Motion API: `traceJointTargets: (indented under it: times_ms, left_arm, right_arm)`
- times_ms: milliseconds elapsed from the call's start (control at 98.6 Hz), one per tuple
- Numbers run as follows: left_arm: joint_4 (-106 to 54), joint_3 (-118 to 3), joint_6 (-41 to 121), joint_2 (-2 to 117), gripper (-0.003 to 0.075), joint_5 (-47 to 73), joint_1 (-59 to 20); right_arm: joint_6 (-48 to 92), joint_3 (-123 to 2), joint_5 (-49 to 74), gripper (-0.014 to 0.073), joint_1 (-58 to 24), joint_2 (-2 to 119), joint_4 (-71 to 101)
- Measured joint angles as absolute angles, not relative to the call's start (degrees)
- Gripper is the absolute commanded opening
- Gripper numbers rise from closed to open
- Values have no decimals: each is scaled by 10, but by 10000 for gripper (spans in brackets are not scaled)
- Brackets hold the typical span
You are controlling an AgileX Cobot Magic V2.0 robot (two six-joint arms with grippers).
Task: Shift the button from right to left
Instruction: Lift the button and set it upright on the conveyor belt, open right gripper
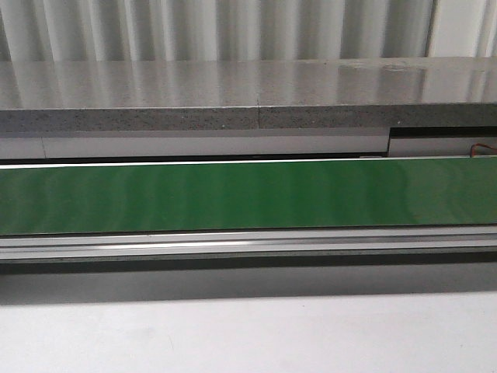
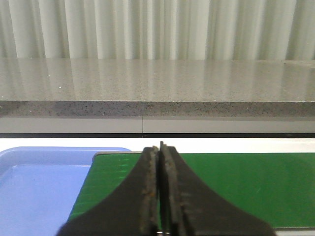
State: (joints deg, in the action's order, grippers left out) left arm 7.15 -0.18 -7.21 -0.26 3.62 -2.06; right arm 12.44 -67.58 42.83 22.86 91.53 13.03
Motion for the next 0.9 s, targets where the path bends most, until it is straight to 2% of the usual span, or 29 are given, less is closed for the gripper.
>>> traceJointTargets:
  times_ms: [274,578,670,903]
  left_arm:
    - [72,-2,-72,-3,-20,36,-21]
    - [72,-2,-72,-3,-20,36,-21]
    - [72,-2,-72,-3,-20,36,-21]
    - [72,-2,-72,-3,-20,36,-21]
  right_arm:
    - [108,-675,466,259,149,915,136]
    - [105,-675,470,267,143,930,137]
    - [105,-675,470,323,143,944,137]
    - [105,-675,470,554,143,966,137]
